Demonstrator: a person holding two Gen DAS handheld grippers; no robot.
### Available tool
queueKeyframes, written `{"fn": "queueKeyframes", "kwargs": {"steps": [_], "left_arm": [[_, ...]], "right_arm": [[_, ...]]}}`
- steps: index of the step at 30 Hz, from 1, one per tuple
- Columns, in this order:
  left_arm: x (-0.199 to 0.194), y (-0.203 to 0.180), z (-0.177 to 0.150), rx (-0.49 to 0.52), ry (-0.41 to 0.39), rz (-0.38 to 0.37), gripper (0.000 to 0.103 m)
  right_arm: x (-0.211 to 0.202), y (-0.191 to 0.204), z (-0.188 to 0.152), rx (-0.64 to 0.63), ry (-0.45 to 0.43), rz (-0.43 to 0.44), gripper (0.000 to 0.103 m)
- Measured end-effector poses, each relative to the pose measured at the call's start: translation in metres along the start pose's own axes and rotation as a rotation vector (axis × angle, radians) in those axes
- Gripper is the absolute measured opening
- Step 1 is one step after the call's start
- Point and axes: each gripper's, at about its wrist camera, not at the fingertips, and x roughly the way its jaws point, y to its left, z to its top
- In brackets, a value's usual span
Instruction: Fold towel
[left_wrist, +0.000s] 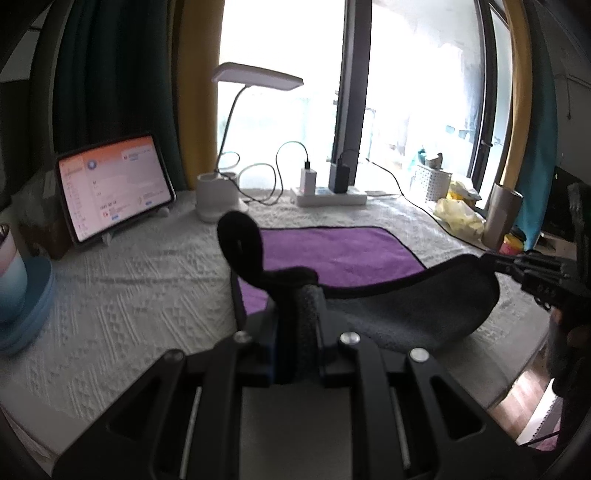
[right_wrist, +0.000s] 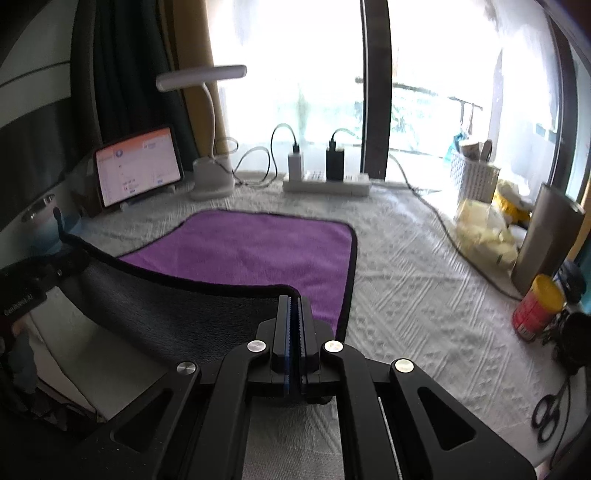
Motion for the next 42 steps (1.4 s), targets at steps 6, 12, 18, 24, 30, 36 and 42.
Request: {"fn": "queueKeyframes", "kwargs": {"steps": [6, 12, 18, 24, 30, 36, 42], "left_arm": [[0.002, -0.001, 0.014, 0.03, -0.013, 0.011, 0.015], [0.005, 0.001, 0.028, 0.045, -0.031, 0.018, 0.016], [0.013, 0.001, 0.044, 0.054, -0.04, 0.016, 0.015], [0.03, 0.008, 0.062, 0.046, -0.032, -0.004, 0.016], [0.056, 0.019, 0.076, 0.021, -0.008, -0.02, 0.016], [0.077, 0.025, 0.087, 0.024, 0.006, -0.024, 0.015], [0.101, 0.03, 0.095, 0.022, 0.019, -0.02, 0.016]], "right_arm": [[-0.006, -0.002, 0.013, 0.007, -0.03, -0.004, 0.004], [-0.009, -0.005, 0.025, 0.01, -0.051, -0.011, 0.004], [-0.005, -0.011, 0.039, 0.012, -0.062, -0.015, 0.004], [0.005, -0.016, 0.056, 0.007, -0.068, -0.013, 0.004], [0.022, -0.023, 0.072, 0.009, -0.067, -0.011, 0.004], [0.043, -0.029, 0.087, 0.01, -0.058, -0.009, 0.004], [0.062, -0.035, 0.097, 0.015, -0.049, -0.009, 0.004]]}}
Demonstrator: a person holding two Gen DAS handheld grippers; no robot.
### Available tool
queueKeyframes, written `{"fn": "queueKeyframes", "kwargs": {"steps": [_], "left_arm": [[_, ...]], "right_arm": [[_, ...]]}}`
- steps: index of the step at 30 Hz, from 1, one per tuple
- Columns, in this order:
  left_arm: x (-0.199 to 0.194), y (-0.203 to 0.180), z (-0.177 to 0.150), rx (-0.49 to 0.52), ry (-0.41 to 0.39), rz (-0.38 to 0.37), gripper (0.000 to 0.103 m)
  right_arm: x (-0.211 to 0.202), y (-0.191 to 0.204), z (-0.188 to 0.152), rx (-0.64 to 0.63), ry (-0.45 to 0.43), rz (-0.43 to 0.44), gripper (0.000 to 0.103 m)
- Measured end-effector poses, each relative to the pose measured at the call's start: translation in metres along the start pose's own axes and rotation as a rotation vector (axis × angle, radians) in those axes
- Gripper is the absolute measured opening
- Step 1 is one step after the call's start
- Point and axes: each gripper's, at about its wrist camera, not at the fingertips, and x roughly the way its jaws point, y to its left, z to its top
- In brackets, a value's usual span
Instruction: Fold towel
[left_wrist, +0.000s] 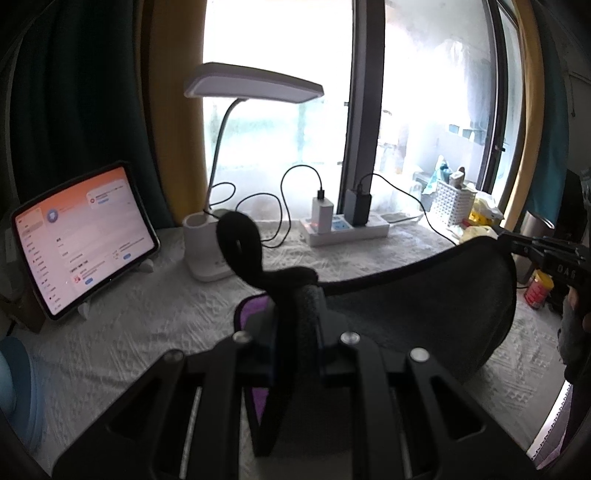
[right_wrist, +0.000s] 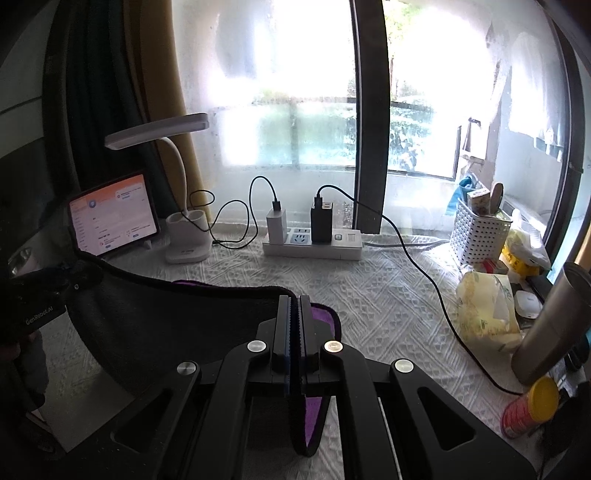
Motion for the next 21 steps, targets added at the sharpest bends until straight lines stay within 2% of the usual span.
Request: {"fn": "queueKeyframes", "kwargs": {"steps": [21], "left_arm": [[0.105, 0.018, 0.015, -0.018, 0.088, 0.004, 0.015]], "right_arm": [[0.094, -0.021, 0.006, 0.0, 0.084, -0.03, 0.004]]}}
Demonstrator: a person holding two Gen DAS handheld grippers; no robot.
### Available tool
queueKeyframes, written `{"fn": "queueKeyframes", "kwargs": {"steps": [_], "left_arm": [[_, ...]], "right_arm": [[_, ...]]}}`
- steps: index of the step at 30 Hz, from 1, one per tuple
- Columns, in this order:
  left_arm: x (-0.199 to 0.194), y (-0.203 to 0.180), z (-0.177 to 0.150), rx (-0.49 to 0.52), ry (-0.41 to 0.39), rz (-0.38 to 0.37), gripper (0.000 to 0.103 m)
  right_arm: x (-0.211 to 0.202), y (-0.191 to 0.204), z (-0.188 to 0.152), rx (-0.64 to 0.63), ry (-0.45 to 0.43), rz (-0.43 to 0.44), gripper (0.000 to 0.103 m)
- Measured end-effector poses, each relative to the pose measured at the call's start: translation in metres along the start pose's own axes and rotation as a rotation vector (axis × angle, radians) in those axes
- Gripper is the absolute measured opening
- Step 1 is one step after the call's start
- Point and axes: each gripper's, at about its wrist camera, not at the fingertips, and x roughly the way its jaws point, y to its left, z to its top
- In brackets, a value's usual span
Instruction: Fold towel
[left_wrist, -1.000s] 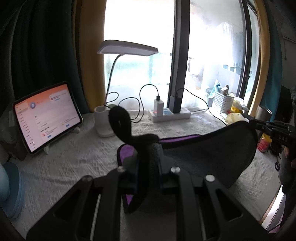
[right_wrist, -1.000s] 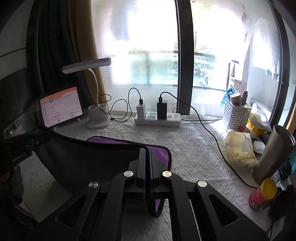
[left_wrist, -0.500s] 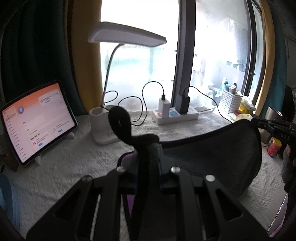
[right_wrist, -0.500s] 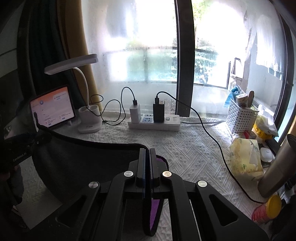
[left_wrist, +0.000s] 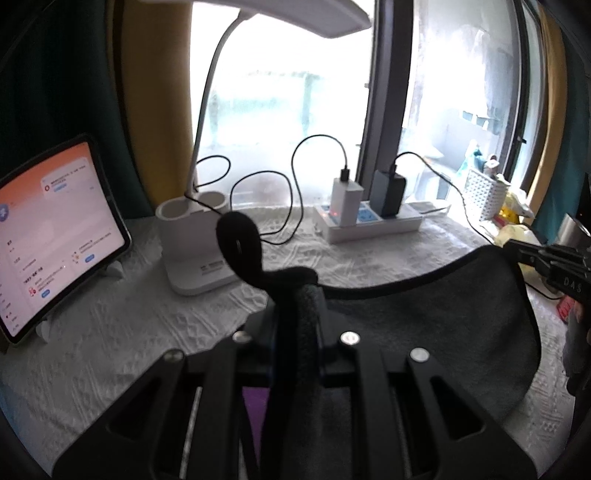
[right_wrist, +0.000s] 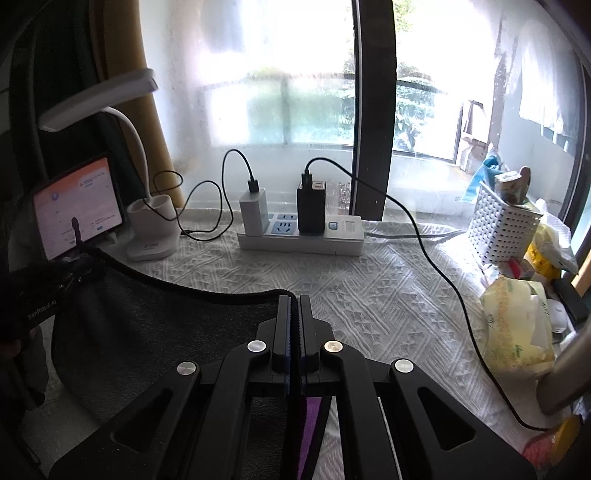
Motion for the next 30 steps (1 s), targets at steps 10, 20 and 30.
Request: {"fn": "queueKeyframes", "kwargs": {"steps": [10, 20, 30], "left_arm": [[0.041, 0.005, -0.003, -0.014, 0.092, 0.009, 0.016], [0.063, 0.011, -0.011, -0.043, 0.166, 0.032, 0.018], [0.064, 0.02, -0.011, -0.099, 0.194, 0.016, 0.027]], "right_arm": [[0.04, -0.007, -0.011, 0.011, 0.062, -0.031, 0.004], [0.064, -0.015, -0.021, 0.029, 0.116, -0.05, 0.004], [0.074, -0.02, -0.026, 0.041, 0.154, -0.072, 0.004]]}}
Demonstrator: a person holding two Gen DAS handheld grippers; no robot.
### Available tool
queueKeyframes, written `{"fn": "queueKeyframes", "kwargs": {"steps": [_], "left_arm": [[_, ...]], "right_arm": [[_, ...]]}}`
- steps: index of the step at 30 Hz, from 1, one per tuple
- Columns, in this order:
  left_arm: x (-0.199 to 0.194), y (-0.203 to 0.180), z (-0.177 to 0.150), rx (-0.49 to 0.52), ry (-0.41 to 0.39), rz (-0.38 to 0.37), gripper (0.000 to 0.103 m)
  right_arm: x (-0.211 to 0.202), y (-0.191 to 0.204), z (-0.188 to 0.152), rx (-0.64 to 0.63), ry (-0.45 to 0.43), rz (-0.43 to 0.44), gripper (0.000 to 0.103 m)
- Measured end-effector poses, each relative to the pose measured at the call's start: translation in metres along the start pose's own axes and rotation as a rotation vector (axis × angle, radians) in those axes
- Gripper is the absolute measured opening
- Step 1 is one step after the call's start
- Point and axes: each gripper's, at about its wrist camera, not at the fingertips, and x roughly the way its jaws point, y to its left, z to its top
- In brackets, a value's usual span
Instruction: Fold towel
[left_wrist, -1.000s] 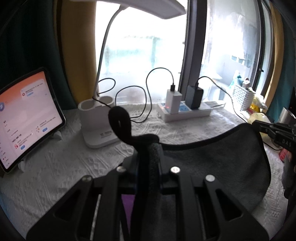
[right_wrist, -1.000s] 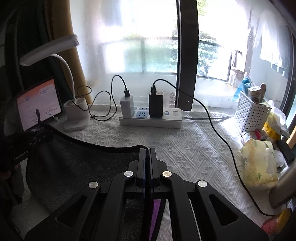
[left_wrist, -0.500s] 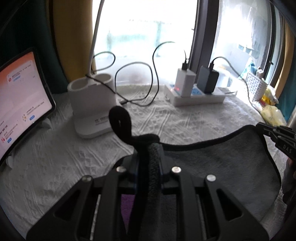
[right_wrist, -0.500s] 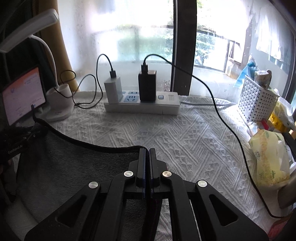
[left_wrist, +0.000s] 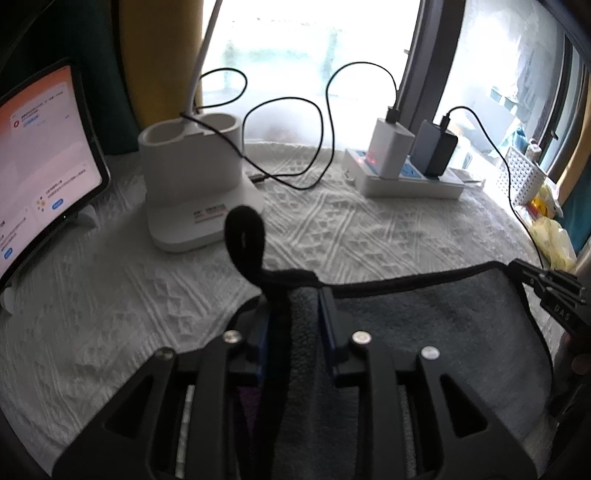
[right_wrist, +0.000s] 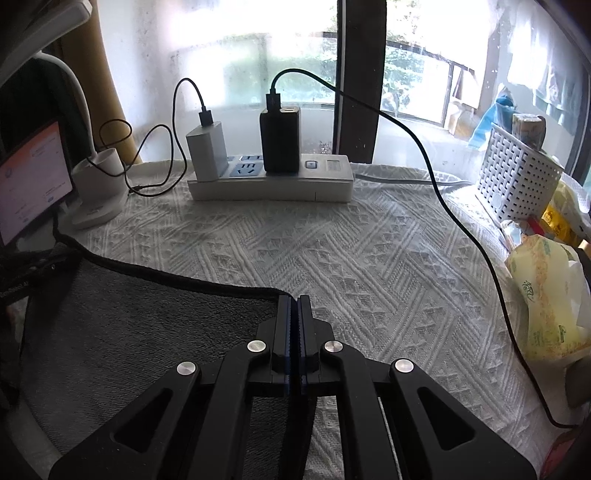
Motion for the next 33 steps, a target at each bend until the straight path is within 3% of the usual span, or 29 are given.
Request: {"fn": "queueKeyframes", "kwargs": {"steps": [7, 8, 13, 17, 21, 25, 33], "left_arm": [[-0.013, -0.005, 0.001, 0.001, -0.03, -0.014, 0.036], [-0.015, -0.005, 0.001, 0.002, -0.034, -0.015, 0.047], [-0.023, -0.005, 0.002, -0.007, -0.051, -0.013, 0.071], [-0.03, -0.007, 0.003, -0.005, -0.063, -0.013, 0.074], [-0.04, -0.008, 0.001, -0.003, -0.076, -0.015, 0.076], [-0.054, -0.01, 0.0, -0.003, -0.097, -0.022, 0.076], [-0.085, -0.018, -0.008, 0.0, -0.138, -0.039, 0.076]], "right_arm": [[0.0, 0.001, 0.001, 0.004, 0.0, -0.002, 0.004], [0.0, 0.001, 0.001, 0.006, 0.0, -0.002, 0.004], [-0.002, -0.001, 0.003, 0.019, 0.002, -0.004, 0.005], [-0.006, 0.002, 0.004, 0.016, 0.001, -0.015, 0.007], [-0.013, 0.003, 0.005, 0.023, -0.01, -0.019, 0.023], [-0.026, 0.005, 0.006, 0.024, -0.027, -0.021, 0.032], [-0.054, 0.011, -0.001, 0.034, -0.052, -0.02, 0.039]]}}
